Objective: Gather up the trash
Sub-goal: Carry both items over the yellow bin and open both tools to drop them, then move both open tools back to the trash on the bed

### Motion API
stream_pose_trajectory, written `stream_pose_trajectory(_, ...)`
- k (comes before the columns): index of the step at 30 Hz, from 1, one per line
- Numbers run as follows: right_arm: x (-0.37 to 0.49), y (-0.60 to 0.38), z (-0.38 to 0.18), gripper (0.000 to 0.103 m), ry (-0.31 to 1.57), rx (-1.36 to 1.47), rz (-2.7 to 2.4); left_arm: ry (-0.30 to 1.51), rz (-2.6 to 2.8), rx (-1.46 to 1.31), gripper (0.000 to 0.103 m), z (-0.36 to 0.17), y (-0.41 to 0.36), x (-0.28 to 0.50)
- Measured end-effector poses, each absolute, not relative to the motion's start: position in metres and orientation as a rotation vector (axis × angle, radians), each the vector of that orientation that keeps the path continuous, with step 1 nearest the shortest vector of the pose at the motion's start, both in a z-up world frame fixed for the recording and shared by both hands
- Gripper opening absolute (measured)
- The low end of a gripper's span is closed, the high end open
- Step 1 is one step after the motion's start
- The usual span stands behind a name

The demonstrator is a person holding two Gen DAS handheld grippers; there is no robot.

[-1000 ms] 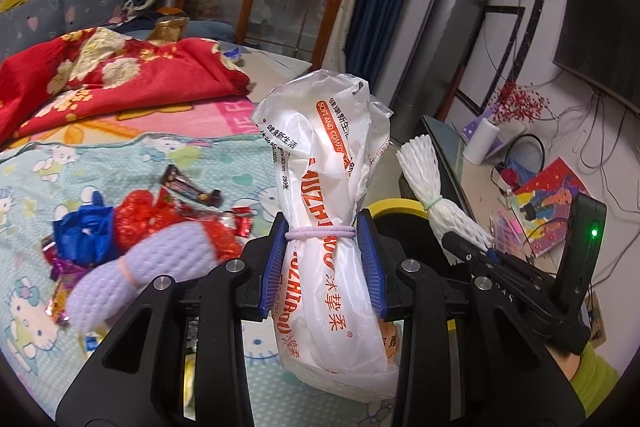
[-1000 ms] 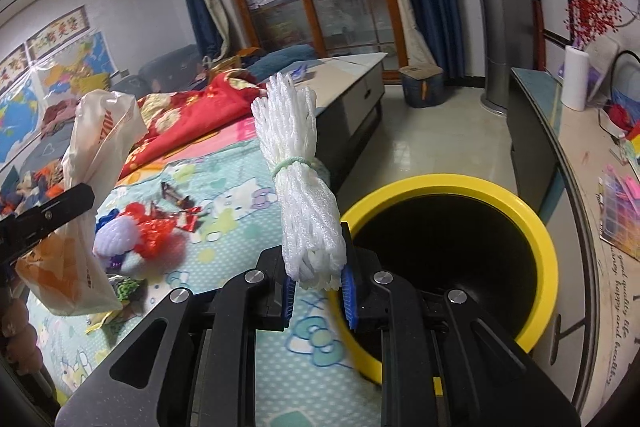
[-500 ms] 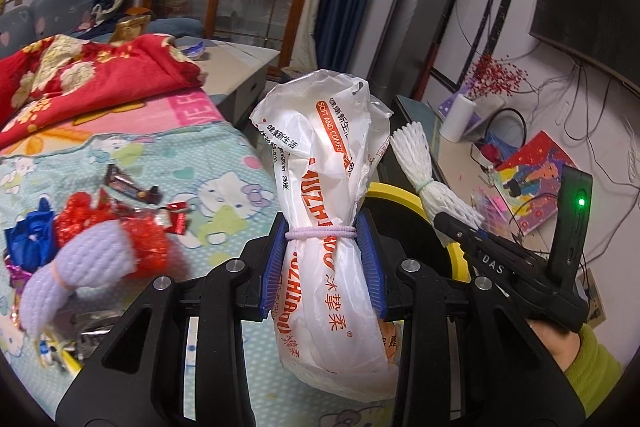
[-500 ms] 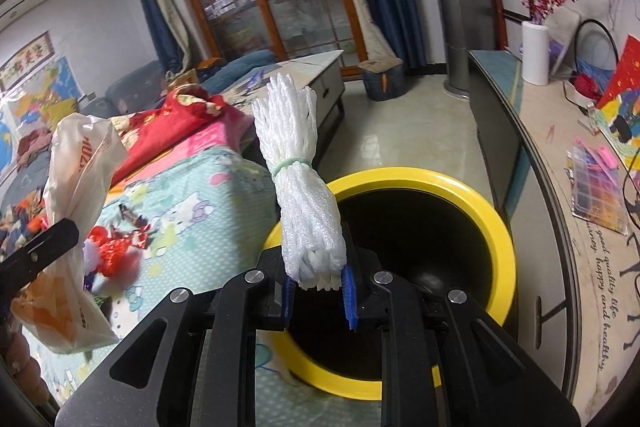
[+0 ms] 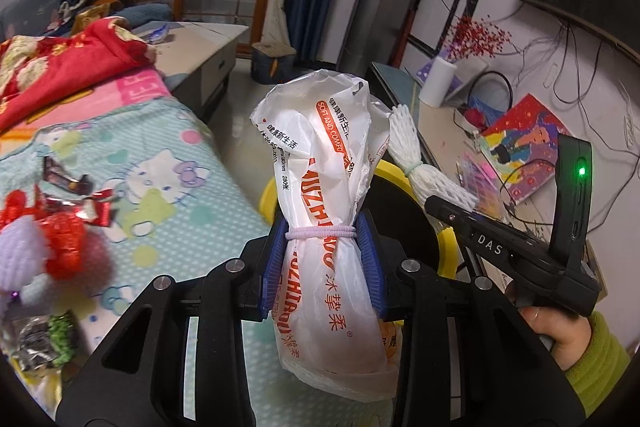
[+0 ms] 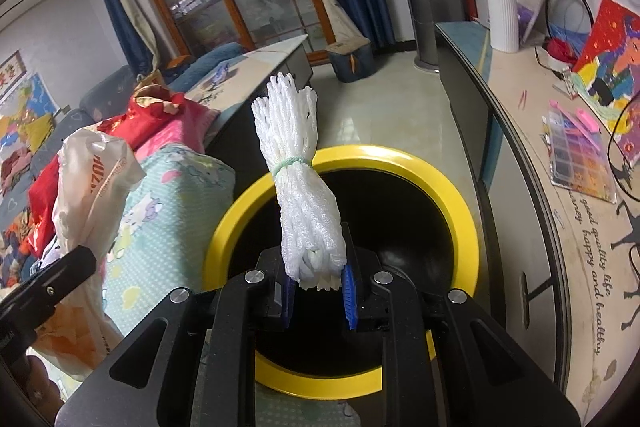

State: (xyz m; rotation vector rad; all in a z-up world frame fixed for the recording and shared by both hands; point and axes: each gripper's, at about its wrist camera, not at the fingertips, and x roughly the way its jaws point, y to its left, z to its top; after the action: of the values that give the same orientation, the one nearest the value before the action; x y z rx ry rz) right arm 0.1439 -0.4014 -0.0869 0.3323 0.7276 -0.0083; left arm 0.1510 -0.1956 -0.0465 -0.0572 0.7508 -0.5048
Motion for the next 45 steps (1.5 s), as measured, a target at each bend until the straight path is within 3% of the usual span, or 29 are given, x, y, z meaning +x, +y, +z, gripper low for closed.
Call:
stream_pose_trajectory(8,0.145,-0.417,-0.099,0.021,0.758,0.369,-0.035,0.788,-0.538,-0.01,0.029,-0.066,-0.225,0.165)
stream_pose_trajectory(10,0.145,-0.42,-0.102,0.023,0.769,0.382,-0.034,0.79,-0.541,-0.004,0.033,-0.069,-0.23,0.168)
stream_pose_trajectory(12,0.144,-0.423,-0.104,0.032,0.772,0.389,-0.049,0.772,-0.53,-0.01,0.06,-0.068,-0.23,0.171)
stream_pose_trajectory(14,0.144,-0.426,-0.104,0.046,0.765,0.392,-0.06,0.757,-0.524,-0.027,0.068,-0.065,-0.226,0.172)
stream_pose_trajectory(17,0.142,-0.427,-0.103,0.051,0.754,0.384,-0.08,0.744,-0.516,-0.049,0.084,-0.06,-0.22,0.172)
stream_pose_trajectory(20,0.139,-0.426,-0.1,0.052,0.736,0.392,-0.089,0.714,-0.501,-0.061,0.092,-0.053,-0.212,0.168)
stream_pose_trajectory(29,0.132,-0.407,-0.074,0.061,0.65,0.369,-0.065,0.639,-0.443,-0.103,0.092,-0.033,-0.183,0.155)
stream_pose_trajectory(45,0.124,-0.338,-0.047,0.063,0.602,0.288,0.08,0.558,-0.303,-0.174,0.092,-0.013,-0.116,0.136)
